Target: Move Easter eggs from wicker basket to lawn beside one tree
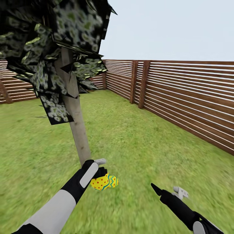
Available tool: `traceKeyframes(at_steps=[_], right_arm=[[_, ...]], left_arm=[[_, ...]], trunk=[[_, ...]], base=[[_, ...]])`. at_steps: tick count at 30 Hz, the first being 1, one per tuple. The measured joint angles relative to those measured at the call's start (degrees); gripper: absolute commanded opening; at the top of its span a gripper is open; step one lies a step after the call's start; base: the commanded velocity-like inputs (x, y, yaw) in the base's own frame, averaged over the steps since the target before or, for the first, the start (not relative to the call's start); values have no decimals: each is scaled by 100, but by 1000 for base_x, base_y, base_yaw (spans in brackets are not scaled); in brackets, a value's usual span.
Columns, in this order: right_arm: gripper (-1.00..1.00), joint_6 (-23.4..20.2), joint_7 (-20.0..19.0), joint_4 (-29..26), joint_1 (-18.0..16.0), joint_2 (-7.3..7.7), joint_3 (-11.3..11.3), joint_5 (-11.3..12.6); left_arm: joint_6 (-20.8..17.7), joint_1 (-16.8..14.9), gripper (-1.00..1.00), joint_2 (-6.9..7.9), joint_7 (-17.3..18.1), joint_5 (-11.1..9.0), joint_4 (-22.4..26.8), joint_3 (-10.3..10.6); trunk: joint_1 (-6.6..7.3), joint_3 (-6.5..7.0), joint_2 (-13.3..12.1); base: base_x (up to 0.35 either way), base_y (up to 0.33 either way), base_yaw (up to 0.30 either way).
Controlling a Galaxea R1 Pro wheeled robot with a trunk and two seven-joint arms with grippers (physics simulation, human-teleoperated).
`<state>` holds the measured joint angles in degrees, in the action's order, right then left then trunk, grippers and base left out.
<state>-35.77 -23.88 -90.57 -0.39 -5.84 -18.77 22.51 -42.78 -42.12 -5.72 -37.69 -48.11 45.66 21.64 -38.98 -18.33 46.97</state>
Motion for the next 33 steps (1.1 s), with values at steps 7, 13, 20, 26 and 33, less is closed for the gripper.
traceKeyframes(at_steps=[7, 13, 20, 26, 33], right_arm=[[100, 0, 5, -16, 0, 7, 125, -8], [100, 55, -2, -26, 6, 9, 140, -13], [100, 61, 43, -19, 6, 2, 150, -10], [100, 59, 232, -16, 2, 0, 161, 0], [100, 57, 573, -4, 0, 1, 471, 12]], left_arm=[[0, 0, -100, 0, -8, 0, 1, 0], [2, -1, -100, -1, -9, -1, -1, 1], [0, -1, -100, 0, -16, -3, 0, 1], [0, -1, -100, 0, -17, -1, -2, 0], [0, -1, -100, -1, -19, 0, -3, -1]], trunk=[[0, 0, 0], [0, -1, 0], [0, -30, 0], [0, -68, 0], [0, -114, 0]], base=[[0, -278, 245], [0, -279, 52], [0, -279, 160], [0, -279, 204], [0, -223, 203]])
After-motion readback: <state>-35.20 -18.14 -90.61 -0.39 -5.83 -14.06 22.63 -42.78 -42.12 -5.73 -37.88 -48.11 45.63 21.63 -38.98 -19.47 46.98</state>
